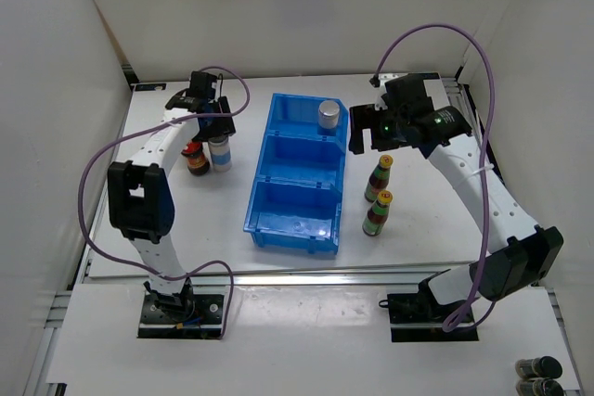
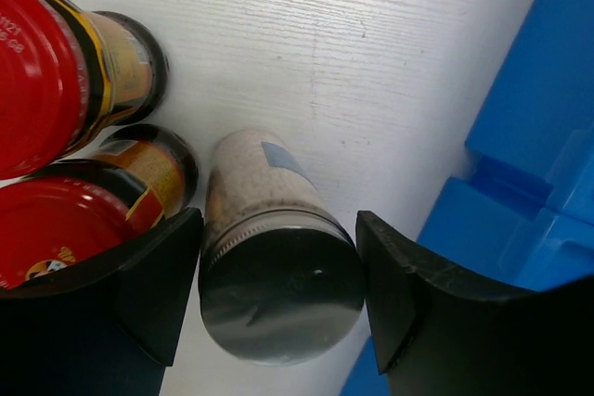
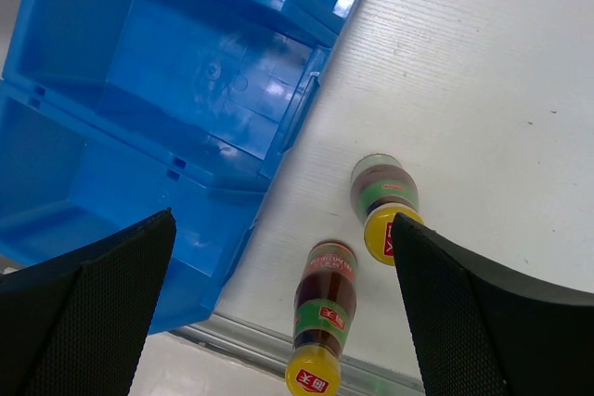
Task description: Organize the condiment bottles
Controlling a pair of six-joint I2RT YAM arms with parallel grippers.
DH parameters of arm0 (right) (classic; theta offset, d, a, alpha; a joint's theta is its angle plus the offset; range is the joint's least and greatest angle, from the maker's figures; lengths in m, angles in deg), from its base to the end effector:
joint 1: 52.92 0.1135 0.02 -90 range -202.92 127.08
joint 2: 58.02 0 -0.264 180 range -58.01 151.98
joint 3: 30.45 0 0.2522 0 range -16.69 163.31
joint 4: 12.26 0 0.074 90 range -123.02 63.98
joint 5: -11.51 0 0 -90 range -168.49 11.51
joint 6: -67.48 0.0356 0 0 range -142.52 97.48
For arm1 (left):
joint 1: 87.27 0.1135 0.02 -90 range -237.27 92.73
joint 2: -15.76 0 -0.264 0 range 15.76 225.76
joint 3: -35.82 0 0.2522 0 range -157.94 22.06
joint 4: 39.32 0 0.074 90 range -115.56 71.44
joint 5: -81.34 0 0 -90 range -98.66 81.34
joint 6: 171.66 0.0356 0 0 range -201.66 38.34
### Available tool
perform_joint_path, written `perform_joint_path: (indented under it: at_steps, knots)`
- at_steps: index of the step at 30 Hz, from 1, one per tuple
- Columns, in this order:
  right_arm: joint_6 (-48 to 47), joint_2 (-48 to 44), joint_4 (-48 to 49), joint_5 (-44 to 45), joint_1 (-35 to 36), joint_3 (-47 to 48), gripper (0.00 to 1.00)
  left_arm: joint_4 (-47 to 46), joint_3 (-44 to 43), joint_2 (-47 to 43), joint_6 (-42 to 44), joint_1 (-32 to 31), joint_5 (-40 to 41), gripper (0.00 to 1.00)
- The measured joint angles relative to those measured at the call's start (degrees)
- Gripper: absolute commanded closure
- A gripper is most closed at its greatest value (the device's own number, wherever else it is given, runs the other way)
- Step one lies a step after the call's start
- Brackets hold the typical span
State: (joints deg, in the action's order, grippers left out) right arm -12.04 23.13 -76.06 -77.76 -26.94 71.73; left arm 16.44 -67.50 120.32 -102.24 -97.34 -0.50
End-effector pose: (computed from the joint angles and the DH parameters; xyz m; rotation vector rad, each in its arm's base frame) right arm 0.2656 0.1289 0.3904 -0.3087 2.3167 0.3055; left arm 0.3928 -0.0646 0.2719 -0.2872 2.5342 -0.0242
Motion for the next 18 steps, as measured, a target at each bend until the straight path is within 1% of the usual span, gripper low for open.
perform_joint_path:
  at_steps: [5, 9, 12, 13, 15, 16, 18]
  knots:
    - [-0.35, -0.2, -0.24, 0.7, -0.11, -0.28, 0.0, -0.5, -0.02, 0.79, 0.13, 0.2, -1.6, 0.32]
    - [-0.42, -0.94, -0.5, 1.07, -0.39, -1.16, 0.0, -0.7, -0.09, 1.01, 0.26, 0.59, -3.1, 0.41]
    - [-0.42, -1.11, -0.57, 1.29, -0.66, -1.27, 0.0, -0.61, -0.44, 1.2, 0.57, 0.7, -4.13, 0.53]
    - [-0.42, -1.16, -0.55, 1.31, -0.74, -1.36, 0.0, -0.46, -0.76, 1.46, 0.66, 0.7, -4.59, 0.62]
    - [-0.42, -1.46, -0.57, 1.49, -0.87, -1.95, 0.0, 0.09, -2.1, 2.29, 0.94, 0.68, -5.44, 0.69]
    - [-0.42, -1.6, -0.76, 1.53, -0.9, -2.14, 0.0, 0.46, -3.04, 2.95, 1.03, 0.68, -5.92, 0.78]
    - [-0.42, -1.62, -0.83, 1.68, -0.9, -2.14, 0.0, 1.68, -5.18, 4.07, 1.05, 0.61, -6.27, 0.83]
